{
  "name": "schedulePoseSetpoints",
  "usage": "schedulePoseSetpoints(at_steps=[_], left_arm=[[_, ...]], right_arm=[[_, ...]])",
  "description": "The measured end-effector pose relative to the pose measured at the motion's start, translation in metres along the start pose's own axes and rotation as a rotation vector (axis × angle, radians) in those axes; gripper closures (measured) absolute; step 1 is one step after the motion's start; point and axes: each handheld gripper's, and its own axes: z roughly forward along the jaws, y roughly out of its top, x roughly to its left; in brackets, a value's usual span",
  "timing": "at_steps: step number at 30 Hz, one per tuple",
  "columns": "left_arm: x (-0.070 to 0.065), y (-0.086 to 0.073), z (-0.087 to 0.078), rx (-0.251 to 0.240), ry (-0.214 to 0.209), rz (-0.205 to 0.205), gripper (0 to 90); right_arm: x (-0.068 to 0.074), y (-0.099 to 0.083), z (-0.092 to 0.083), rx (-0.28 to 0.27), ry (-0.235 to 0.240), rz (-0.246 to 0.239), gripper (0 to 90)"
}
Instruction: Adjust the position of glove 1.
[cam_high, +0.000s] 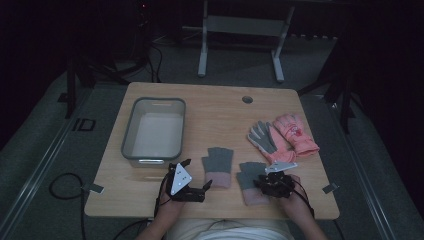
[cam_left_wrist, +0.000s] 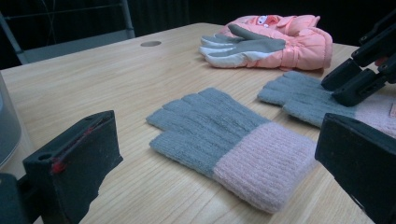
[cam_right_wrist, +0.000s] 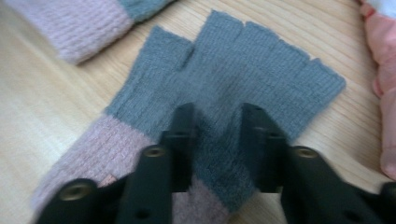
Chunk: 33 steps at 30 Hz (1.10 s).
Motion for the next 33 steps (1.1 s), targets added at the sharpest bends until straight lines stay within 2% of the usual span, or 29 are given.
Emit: schedulePoseSetpoints(at_steps=[2, 3, 5, 8, 11, 14, 16, 18, 20, 23, 28, 33], left_arm=[[0.0, 0.0, 0.0, 0.0, 0.0, -0.001, 0.0], [0.0, 0.0, 0.0, -0.001, 0.0, -0.002, 0.0], [0.0, 0.0, 0.0, 0.0, -0.004, -0.002, 0.0], [0.001, 0.0, 0.0, -0.002, -0.008, -0.004, 0.0], [0.001, 0.0, 0.0, -0.003, -0.009, -0.008, 0.0], [0.001, 0.0, 0.0, -0.004, -0.011, -0.01, 0.0], [0.002, 0.0, 0.0, -0.006, -0.015, -0.009, 0.0], [0.002, 0.0, 0.0, -0.008, -0.023, -0.011, 0.0], [0.001, 0.0, 0.0, -0.009, -0.024, -0.01, 0.0], [0.001, 0.0, 0.0, -0.01, -0.022, -0.008, 0.0], [0.001, 0.0, 0.0, -0.01, -0.026, -0.009, 0.0], [0.001, 0.0, -0.001, -0.012, -0.027, -0.006, 0.0]], right_arm=[[0.003, -0.001, 0.001, -0.011, -0.019, 0.015, 80.9], [0.003, -0.001, 0.001, -0.011, -0.019, 0.015, 80.9], [0.006, -0.003, 0.001, -0.027, -0.036, 0.053, 84.1], [0.008, -0.004, 0.001, -0.04, -0.057, 0.08, 85.0], [0.007, 0.0, -0.004, -0.036, -0.034, 0.135, 85.6], [0.005, 0.009, -0.014, -0.063, -0.04, 0.162, 85.7], [0.005, 0.02, -0.02, -0.092, -0.053, 0.162, 85.7], [0.005, 0.033, -0.026, -0.126, -0.045, 0.168, 85.7], [0.008, 0.048, -0.03, -0.153, -0.052, 0.15, 85.7], [0.014, 0.07, -0.03, -0.181, -0.03, 0.128, 85.6], [0.026, 0.098, -0.017, -0.208, 0.012, 0.132, 85.6], [0.045, 0.11, 0.005, -0.197, 0.039, 0.124, 85.6]])
